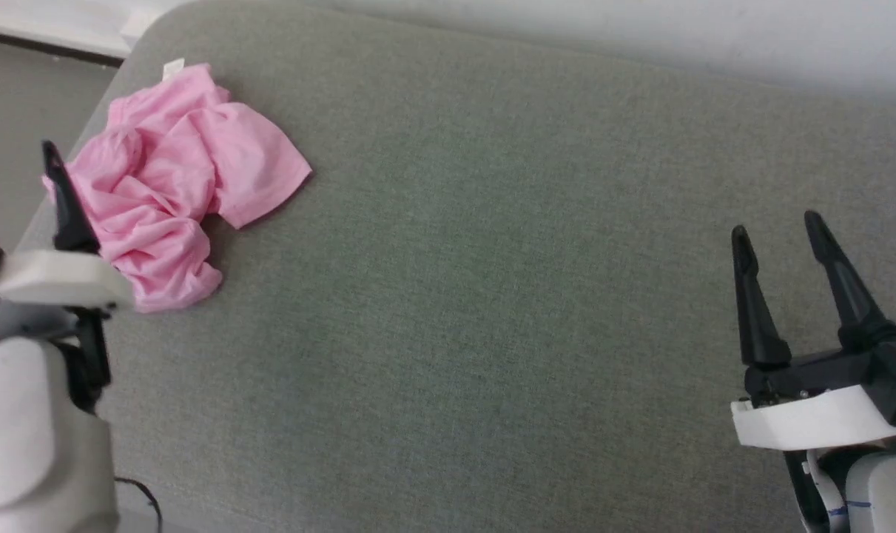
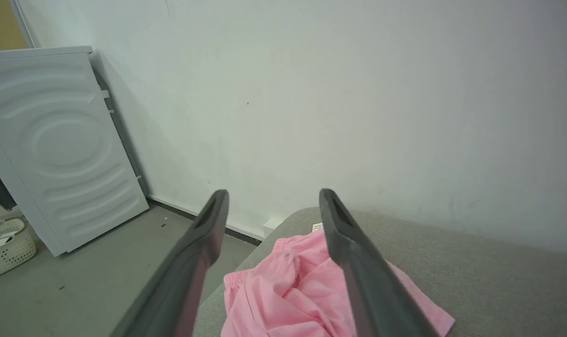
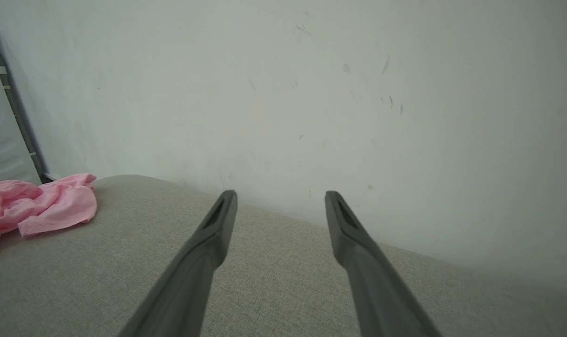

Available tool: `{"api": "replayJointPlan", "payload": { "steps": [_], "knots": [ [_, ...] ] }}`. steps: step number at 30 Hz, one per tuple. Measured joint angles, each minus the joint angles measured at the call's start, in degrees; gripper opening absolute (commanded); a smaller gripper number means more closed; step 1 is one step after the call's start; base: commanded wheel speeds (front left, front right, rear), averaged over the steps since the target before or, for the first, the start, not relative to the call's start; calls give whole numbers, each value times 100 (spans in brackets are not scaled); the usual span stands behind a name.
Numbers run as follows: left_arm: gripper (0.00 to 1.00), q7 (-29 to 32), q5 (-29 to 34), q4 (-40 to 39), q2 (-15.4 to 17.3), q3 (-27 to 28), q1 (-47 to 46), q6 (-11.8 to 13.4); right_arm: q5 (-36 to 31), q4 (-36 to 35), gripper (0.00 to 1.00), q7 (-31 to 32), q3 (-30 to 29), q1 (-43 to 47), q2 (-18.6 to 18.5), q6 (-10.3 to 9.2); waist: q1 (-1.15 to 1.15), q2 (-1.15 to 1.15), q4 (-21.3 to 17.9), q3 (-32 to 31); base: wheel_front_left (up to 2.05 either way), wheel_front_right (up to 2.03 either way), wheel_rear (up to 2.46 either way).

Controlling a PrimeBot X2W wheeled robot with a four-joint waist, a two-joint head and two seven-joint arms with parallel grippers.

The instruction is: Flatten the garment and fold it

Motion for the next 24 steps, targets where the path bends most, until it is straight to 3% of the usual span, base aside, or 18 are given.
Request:
{"api": "replayJointPlan", "payload": {
  "steps": [5, 9, 10, 13, 17, 24],
  "knots": [
    [100, 172, -131, 1068, 561, 55, -810, -339, -81, -235, 100, -73, 68, -173, -157, 0, 0, 0, 9, 394, 0, 0, 0],
    [100, 733, -301, 1845, 956, 52, -1378, -710, -221, -438, 100, -114, 160, -337, -323, 0, 0, 0, 6, 726, 0, 0, 0],
    [100, 1017, -435, 2131, 1110, 53, -1616, -906, -405, -564, 100, -138, 281, -409, -504, 0, 0, 0, -1, 895, 0, 0, 0],
    [100, 1575, -630, 2529, 1296, 29, -1954, -1085, -497, -711, 100, -178, 323, -498, -581, 0, 0, 0, -17, 1143, 0, 0, 0],
    [100, 2557, -973, 2952, 1451, -152, -2327, -1207, -542, -891, 100, -219, 338, -599, -686, 0, 0, 0, -42, 1462, 0, 0, 0],
    [100, 3902, -1886, 2895, 1760, -1000, -2605, -1225, -687, -1239, 100, -300, 357, -749, -827, 0, 0, 0, -100, 1977, 0, 0, 0]
  ]
}}
